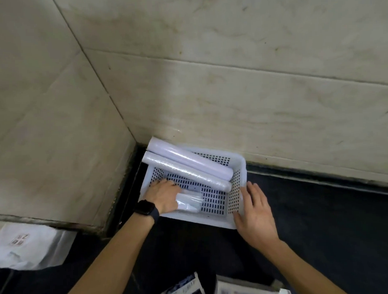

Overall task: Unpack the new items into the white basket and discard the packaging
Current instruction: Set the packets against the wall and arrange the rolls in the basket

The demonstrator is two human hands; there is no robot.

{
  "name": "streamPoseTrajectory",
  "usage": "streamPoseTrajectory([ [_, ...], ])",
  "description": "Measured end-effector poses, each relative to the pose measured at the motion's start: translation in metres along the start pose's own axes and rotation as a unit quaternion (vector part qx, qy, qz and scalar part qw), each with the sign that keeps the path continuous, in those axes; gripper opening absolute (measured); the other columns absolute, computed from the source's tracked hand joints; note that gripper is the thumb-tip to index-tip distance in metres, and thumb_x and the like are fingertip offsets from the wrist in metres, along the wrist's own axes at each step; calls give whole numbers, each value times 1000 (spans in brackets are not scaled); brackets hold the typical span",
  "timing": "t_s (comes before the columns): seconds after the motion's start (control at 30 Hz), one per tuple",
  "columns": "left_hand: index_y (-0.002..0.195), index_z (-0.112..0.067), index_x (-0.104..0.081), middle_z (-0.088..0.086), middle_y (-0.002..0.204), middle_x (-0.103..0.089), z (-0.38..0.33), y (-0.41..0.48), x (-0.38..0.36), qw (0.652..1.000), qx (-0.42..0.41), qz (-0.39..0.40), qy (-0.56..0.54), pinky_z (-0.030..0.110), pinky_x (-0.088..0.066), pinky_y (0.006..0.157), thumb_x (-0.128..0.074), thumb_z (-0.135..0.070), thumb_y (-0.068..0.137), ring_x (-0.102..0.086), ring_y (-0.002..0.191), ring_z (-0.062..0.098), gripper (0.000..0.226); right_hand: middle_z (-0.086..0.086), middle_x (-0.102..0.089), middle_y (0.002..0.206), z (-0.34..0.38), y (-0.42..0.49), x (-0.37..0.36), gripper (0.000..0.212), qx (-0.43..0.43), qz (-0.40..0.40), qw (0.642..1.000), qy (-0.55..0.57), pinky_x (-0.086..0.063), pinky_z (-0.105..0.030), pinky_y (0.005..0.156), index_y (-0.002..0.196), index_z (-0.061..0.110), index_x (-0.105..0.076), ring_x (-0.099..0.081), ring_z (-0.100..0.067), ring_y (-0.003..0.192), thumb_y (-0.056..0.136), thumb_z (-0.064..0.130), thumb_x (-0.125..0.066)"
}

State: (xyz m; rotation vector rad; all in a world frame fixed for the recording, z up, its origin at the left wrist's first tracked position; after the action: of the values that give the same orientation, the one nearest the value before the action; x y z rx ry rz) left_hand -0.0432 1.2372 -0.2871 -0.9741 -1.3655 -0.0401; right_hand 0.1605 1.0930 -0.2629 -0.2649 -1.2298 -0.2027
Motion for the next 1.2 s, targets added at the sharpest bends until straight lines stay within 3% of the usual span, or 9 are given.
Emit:
streamPoseTrajectory([
  [0.1,126,-21,-49,3,128,-54,0,4,-5,998,13,-20,52,41,-35,106,-52,-25,85,-47,120,24,41,-13,-9,166,-9,-1,-14,83,-34,40,996,71,-8,-37,125,158,6,-10,-4,-26,154,95,31,-57],
  [0.17,133,-20,-43,3,132,-52,-4,6,-8,998,4,-33,58,41,-33,108,-53,-26,84,-45,123,24,51,-9,-2,167,-5,-5,-23,83,-43,48,989,130,-27,-34,122,157,8,2,-18,-24,151,97,22,-52],
  [0.23,142,-22,-37,0,140,-47,-7,10,-11,999,-4,-33,30,39,-29,113,-54,-26,81,-41,129,22,64,-5,7,167,-1,-9,-30,83,-57,51,984,159,-53,-22,83,155,13,12,-56,-22,122,98,17,-47],
  [0.33,148,-28,-32,-3,151,-40,-13,17,-12,1000,-10,-17,-20,40,-20,119,-52,-30,76,-35,136,18,75,-6,10,167,-2,-8,-40,81,-69,49,980,179,-35,-9,50,156,11,10,-63,-19,89,98,14,-46],
  [0.6,123,-35,-57,-5,121,-59,-19,20,-20,997,25,36,-58,36,-44,93,-52,-35,78,-57,103,19,46,1,18,165,-4,-7,-41,83,-65,59,974,209,-51,-21,58,154,18,18,-65,-27,85,100,14,-45],
  [0.77,145,-37,-36,-1,147,-47,-17,22,-28,996,50,25,-68,48,-28,114,-46,-64,80,-47,130,26,72,5,22,164,-4,-9,-39,82,-75,69,970,221,-56,-30,65,155,18,18,-64,-28,88,100,14,-43],
  [0.87,140,-32,-45,-1,143,-50,-30,26,-31,996,54,7,-72,48,-28,114,-41,-83,75,-50,127,26,83,2,20,165,-4,-9,-39,82,-80,75,968,224,-58,-34,69,155,19,18,-64,-28,92,101,13,-43],
  [1.07,109,-21,-67,1,96,-68,-35,27,-23,991,126,-32,-13,44,-38,106,-46,-66,87,-63,88,20,54,5,22,165,-4,-9,-40,81,-85,81,966,231,-59,-35,73,156,20,18,-64,-29,98,101,14,-42],
  [1.2,125,-26,-60,2,119,-63,-34,27,-26,994,101,-32,-40,43,-33,109,-45,-61,89,-60,106,22,53,4,22,164,-4,-8,-42,83,-83,79,966,233,-56,-32,64,155,19,19,-64,-23,84,101,14,-43],
])
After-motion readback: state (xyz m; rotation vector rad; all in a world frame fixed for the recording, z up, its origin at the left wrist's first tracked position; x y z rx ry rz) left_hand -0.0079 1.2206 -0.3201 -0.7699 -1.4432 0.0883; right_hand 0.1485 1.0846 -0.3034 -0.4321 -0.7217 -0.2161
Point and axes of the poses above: each hand's wrist, its own y-axis towards the middle knuckle, its own x-axis out of the back of the hand, z = x × y, the point moved 10 cm from there along y, towards the middle knuckle
